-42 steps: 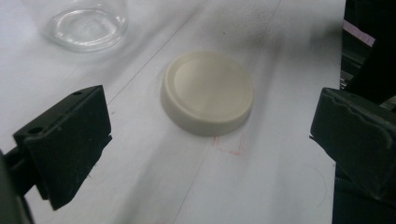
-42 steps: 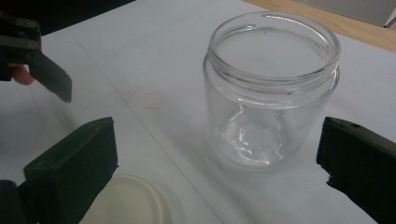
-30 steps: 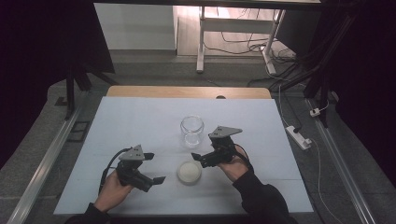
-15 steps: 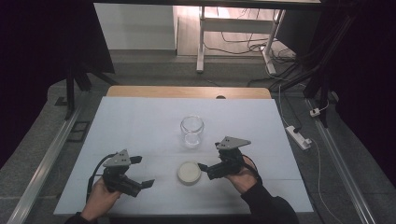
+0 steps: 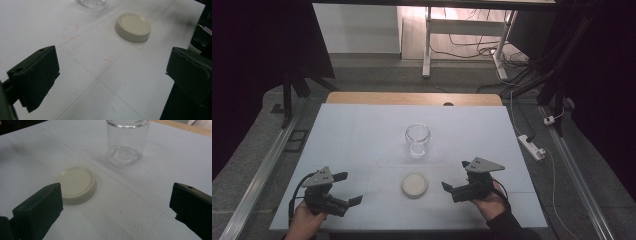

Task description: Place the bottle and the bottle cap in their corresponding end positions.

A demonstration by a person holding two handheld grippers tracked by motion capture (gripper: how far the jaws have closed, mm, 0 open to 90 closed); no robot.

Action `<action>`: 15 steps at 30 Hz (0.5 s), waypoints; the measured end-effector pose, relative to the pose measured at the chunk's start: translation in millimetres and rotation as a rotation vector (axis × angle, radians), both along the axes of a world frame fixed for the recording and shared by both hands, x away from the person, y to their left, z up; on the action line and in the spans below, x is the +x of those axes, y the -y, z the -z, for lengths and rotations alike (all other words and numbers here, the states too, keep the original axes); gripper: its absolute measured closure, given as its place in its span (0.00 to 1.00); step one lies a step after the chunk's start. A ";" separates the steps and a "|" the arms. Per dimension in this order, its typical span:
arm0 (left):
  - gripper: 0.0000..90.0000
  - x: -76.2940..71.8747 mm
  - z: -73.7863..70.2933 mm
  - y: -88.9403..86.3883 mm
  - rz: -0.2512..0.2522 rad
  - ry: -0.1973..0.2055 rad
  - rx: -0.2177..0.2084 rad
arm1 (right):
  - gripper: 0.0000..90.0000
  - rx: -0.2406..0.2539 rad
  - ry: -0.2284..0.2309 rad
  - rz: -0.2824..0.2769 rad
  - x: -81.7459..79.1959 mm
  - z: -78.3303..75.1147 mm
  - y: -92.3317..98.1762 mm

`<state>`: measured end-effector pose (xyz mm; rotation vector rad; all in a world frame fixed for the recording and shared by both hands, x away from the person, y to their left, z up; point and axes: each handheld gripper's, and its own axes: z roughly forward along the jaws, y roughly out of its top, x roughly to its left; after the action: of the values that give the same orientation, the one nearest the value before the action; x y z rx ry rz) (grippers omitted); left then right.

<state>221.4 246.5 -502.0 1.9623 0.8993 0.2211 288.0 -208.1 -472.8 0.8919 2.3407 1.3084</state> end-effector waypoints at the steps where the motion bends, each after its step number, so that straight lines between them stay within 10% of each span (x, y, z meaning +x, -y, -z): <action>1: 0.00 -1.7 1.0 -2.7 -0.011 -0.003 0.001 | 0.00 -0.001 0.002 0.008 -2.1 0.6 3.3; 15: 0.00 -26.6 13.0 -38.7 -0.140 -0.032 -0.015 | 0.00 -0.018 -0.014 0.155 -30.3 12.4 52.4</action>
<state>194.8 285.3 -515.0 1.8958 1.0578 0.2636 257.6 -260.5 -485.2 1.0565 2.2396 1.2208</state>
